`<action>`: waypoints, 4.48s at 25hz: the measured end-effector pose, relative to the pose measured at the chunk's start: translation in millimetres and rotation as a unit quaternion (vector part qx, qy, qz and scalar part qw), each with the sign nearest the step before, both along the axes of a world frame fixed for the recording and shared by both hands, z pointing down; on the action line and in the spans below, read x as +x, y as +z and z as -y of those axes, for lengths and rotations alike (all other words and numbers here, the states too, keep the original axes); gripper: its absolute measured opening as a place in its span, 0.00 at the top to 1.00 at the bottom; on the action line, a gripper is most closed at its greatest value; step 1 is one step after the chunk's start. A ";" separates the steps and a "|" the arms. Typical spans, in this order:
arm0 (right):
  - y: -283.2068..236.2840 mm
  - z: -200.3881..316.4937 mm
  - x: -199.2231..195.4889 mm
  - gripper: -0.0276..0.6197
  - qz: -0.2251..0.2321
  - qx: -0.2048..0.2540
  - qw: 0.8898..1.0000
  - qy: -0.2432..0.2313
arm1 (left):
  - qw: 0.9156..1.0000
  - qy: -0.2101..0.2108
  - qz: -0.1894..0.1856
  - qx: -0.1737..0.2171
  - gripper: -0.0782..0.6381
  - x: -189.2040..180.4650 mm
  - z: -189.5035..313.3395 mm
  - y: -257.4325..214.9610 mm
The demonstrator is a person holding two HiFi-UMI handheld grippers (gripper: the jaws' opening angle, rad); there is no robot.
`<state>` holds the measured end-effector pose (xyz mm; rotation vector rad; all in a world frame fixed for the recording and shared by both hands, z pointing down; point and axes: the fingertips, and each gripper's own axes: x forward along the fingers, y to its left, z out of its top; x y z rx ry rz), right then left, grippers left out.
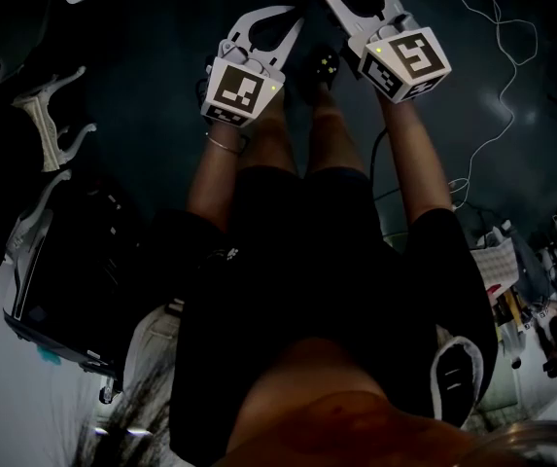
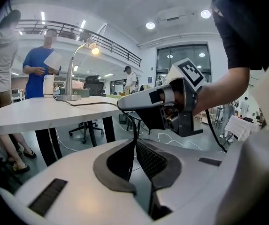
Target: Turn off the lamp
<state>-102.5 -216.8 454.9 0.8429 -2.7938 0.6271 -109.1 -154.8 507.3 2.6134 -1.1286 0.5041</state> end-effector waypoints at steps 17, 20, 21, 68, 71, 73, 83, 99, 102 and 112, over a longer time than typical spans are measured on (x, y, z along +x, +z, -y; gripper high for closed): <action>54.9 -37.7 12.8 0.86 -0.024 -0.037 0.998 -0.033 | 0.997 -0.002 -0.058 0.051 0.86 -6.1 7.4 -68.0; 59.6 -39.9 6.1 0.86 -0.017 -0.047 0.998 -0.039 | 0.997 0.005 -0.065 0.047 0.86 -5.1 7.0 -71.6; 61.2 -39.7 5.3 0.86 -0.016 -0.052 0.998 -0.039 | 0.997 0.009 -0.066 0.049 0.86 -4.1 6.8 -73.6; 11.8 -48.3 6.8 0.94 0.157 -0.159 0.975 -0.025 | 0.998 0.058 -0.028 -0.006 0.81 -6.6 -7.8 28.9; 9.2 -48.7 8.2 0.94 0.167 -0.160 0.973 -0.023 | 0.998 0.059 -0.031 -0.010 0.81 -4.5 -8.1 32.0; 7.8 -48.6 10.3 0.94 0.171 -0.161 0.972 -0.021 | 0.998 0.058 -0.030 -0.010 0.81 -2.7 -7.9 32.3; 1.1 -47.9 17.9 0.93 0.137 -0.100 0.985 -0.023 | 0.997 0.068 -0.031 -0.012 0.88 11.5 -16.2 25.9; 45.4 -86.9 8.6 0.81 -0.037 0.019 0.981 -0.190 | 0.990 0.073 -0.120 -0.007 0.88 3.8 -25.6 -33.5; 53.0 -97.3 -2.2 0.76 -0.069 0.054 0.966 -0.242 | 0.989 0.069 -0.129 -0.004 0.88 -0.1 -22.2 -41.6; 58.3 -94.3 -14.0 0.75 -0.070 0.081 0.956 -0.273 | 0.981 0.078 -0.178 -0.016 0.88 4.0 -21.0 -57.7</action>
